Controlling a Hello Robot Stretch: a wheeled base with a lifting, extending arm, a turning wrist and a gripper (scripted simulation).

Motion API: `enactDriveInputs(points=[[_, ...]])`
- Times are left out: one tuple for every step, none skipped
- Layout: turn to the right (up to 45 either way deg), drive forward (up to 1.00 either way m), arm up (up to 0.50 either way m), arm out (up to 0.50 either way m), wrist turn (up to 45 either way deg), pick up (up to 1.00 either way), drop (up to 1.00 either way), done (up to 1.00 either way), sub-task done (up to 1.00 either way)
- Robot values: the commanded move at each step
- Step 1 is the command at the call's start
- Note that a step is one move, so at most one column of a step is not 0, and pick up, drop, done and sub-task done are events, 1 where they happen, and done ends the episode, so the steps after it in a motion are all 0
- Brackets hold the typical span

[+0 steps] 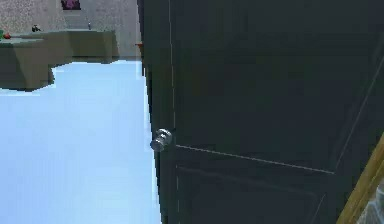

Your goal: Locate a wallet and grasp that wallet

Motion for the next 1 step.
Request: enactDriveInputs(points=[[-30.0,0.0,0.0,0.0,0.0,0.0,0.0,0.0,0.0]])
